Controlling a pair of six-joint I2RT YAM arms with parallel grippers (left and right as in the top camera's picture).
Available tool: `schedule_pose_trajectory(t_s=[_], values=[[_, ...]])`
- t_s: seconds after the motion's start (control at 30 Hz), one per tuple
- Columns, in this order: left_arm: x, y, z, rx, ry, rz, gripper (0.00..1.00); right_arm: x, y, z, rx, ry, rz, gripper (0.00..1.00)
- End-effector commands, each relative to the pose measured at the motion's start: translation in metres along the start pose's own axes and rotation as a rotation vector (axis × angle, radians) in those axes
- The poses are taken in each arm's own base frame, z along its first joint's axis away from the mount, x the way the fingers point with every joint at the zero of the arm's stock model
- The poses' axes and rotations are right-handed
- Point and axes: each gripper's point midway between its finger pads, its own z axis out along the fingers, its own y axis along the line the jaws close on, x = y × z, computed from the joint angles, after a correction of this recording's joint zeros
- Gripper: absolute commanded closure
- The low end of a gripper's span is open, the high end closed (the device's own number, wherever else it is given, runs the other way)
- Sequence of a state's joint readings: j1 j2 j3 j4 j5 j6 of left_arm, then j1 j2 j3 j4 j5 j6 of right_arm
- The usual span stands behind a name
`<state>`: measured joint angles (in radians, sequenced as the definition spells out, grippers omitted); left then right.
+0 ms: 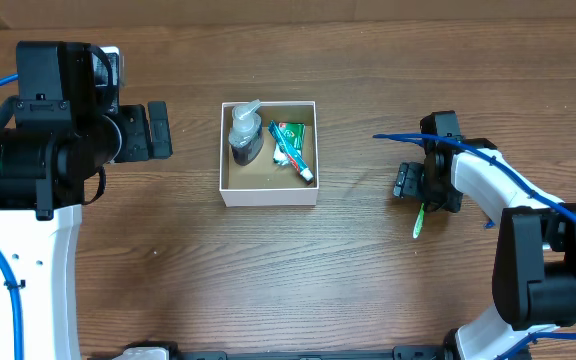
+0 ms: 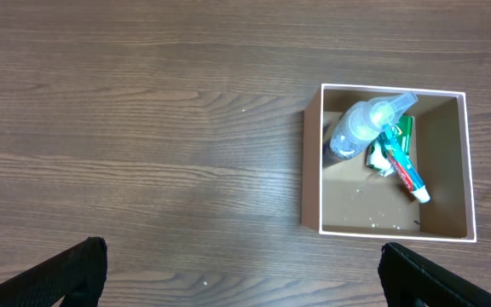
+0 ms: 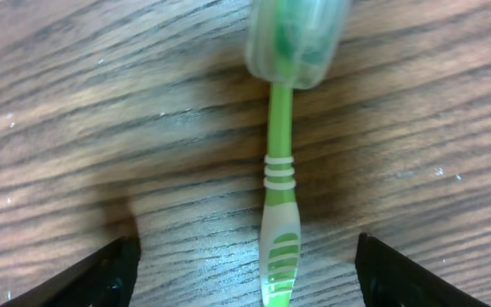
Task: Pack container
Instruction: 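Grasp the green toothbrush with the right gripper, then place the toothbrush into the white box with the right gripper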
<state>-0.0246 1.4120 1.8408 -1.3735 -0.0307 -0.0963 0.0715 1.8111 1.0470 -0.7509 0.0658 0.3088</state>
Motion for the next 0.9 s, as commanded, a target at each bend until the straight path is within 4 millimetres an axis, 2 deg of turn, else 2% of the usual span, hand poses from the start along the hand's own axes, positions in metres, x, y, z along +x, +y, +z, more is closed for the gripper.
schedule_pose_trajectory(t_s=[0.0, 0.13, 0.23, 0.27, 0.37, 0.43, 0.53, 0.6, 0.7, 0.77, 0.83, 0.87], values=[[-0.001, -0.002, -0.001, 0.007, -0.001, 0.024, 0.00, 0.004, 0.003, 0.002, -0.034, 0.017, 0.004, 0.29], [-0.001, -0.002, -0.001, 0.007, -0.002, 0.024, 0.00, 0.003, 0.004, 0.002, -0.035, 0.014, 0.004, 0.45], [-0.001, -0.002, -0.001, 0.006, -0.002, 0.024, 0.00, 0.002, 0.004, 0.002, -0.035, 0.013, 0.004, 0.70], [-0.001, -0.002, -0.001, 0.006, -0.002, 0.024, 0.00, 0.002, 0.004, 0.002, -0.036, 0.011, 0.004, 0.76], [-0.001, -0.002, -0.001, 0.007, -0.002, 0.024, 0.00, 0.001, 0.005, 0.002, -0.038, 0.006, 0.004, 0.83], [-0.001, -0.002, -0.001, 0.007, -0.002, 0.024, 0.00, 0.000, 0.005, 0.002, -0.040, 0.002, 0.005, 0.96], [-0.001, -0.002, -0.001, 0.007, -0.003, 0.024, 0.00, -0.006, 0.007, -0.001, -0.047, -0.015, 0.005, 0.96], [-0.001, -0.002, -0.001, 0.006, -0.003, 0.024, 0.00, -0.014, 0.012, -0.011, -0.059, -0.030, 0.007, 0.96], [-0.001, -0.002, -0.001, 0.006, -0.002, 0.024, 0.00, -0.034, 0.028, -0.053, -0.095, -0.086, -0.015, 0.96], [-0.001, -0.002, -0.001, 0.006, -0.003, 0.024, 0.00, -0.047, 0.048, -0.099, -0.134, -0.162, -0.056, 0.96], [-0.002, -0.002, -0.001, 0.007, -0.007, 0.024, 0.00, -0.057, 0.078, -0.157, -0.205, -0.280, -0.119, 0.96], [-0.002, -0.002, -0.001, 0.007, -0.007, 0.024, 0.00, -0.057, 0.092, -0.178, -0.238, -0.327, -0.148, 0.96]])
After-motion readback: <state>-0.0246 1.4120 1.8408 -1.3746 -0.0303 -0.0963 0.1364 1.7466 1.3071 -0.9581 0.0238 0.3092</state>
